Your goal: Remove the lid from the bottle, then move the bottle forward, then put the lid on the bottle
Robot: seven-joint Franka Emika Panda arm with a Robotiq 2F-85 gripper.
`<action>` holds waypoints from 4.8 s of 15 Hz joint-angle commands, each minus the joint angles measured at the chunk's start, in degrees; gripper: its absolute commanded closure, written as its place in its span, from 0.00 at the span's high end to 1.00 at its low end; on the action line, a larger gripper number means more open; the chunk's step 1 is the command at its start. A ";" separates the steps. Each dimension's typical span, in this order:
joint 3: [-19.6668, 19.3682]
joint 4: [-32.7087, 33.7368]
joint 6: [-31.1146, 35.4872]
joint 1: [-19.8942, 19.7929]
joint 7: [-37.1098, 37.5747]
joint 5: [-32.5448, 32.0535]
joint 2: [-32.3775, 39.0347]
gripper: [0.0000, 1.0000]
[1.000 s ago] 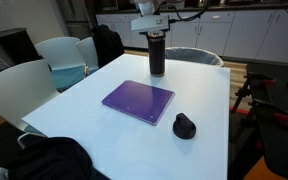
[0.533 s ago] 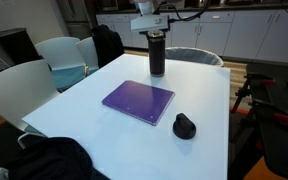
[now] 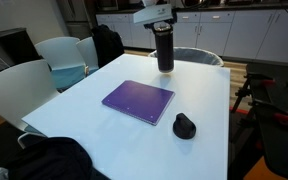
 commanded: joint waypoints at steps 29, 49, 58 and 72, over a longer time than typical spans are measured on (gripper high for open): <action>0.61 -31.48 0.11 -8.20 31.69 9.18 -22.97 0.62; 1.18 -32.43 2.57 -9.09 31.03 7.90 -25.93 1.00; 8.87 -26.78 3.53 -4.25 16.92 6.22 -28.88 1.00; 12.24 -23.66 5.29 -0.49 -6.32 19.75 -26.39 1.00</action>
